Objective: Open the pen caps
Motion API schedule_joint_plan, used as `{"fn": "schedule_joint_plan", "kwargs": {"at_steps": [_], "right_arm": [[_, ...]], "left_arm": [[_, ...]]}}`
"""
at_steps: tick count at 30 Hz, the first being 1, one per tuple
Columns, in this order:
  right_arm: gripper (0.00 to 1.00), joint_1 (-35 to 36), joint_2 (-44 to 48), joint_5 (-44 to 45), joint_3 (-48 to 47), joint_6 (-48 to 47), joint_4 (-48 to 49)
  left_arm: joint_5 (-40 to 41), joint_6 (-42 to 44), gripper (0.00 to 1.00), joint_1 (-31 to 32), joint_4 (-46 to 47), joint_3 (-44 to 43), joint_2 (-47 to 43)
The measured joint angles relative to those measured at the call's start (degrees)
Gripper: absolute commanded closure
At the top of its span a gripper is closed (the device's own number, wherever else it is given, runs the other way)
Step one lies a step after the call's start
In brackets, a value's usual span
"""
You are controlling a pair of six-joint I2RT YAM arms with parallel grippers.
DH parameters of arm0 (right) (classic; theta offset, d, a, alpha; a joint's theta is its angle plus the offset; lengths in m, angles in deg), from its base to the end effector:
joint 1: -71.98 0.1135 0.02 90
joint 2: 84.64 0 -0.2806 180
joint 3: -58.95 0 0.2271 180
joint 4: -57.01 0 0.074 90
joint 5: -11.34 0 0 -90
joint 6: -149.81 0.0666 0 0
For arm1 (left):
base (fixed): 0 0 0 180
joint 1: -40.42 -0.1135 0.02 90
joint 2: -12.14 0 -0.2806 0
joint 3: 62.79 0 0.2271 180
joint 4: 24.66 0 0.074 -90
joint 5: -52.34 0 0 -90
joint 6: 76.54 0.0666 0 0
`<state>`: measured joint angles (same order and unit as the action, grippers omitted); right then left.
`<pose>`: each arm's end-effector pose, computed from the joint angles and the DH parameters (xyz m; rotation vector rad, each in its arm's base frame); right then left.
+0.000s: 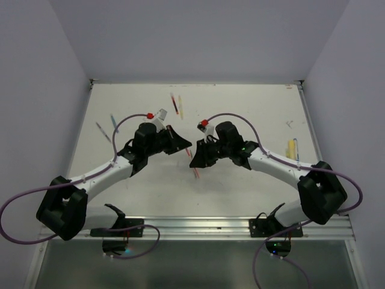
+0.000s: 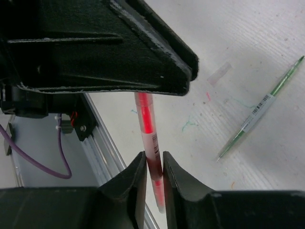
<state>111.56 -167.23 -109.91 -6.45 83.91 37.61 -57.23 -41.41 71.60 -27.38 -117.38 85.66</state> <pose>0.2138 0.2215 0.2466 -0.6451 2.2876 1.1838 0.2300 -0.1653 0.2584 -0.1954 2.1607 -1.2699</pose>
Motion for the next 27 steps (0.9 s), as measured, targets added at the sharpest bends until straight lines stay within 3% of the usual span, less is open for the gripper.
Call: {"fn": "schedule_joint_plan", "kwargs": {"at_steps": [1,2,7,17,27], "right_arm": [[0.96,0.22,-0.33,-0.13,-0.22,0.17,0.28],[1.0,0.48,-0.72,-0.37,-0.61,0.24,0.37],[1.0,3.45,-2.32,3.76,-2.67,-0.28,-1.14],[1.0,18.53,-2.54,39.21,-4.11,-2.05,-5.86],[1.0,21.66,-2.45,48.81,-4.96,-2.8,-6.34]], "left_arm": [[0.17,0.04,1.0,0.0,0.02,0.0,-0.02],[0.5,0.07,1.0,-0.02,-0.02,0.0,0.0],[2.32,0.02,1.0,-0.5,-2.12,-0.2,0.31],[7.13,0.44,1.0,-0.52,-17.42,-6.91,3.98],[3.26,-3.04,1.0,-3.61,-16.65,-7.21,5.16]]}}
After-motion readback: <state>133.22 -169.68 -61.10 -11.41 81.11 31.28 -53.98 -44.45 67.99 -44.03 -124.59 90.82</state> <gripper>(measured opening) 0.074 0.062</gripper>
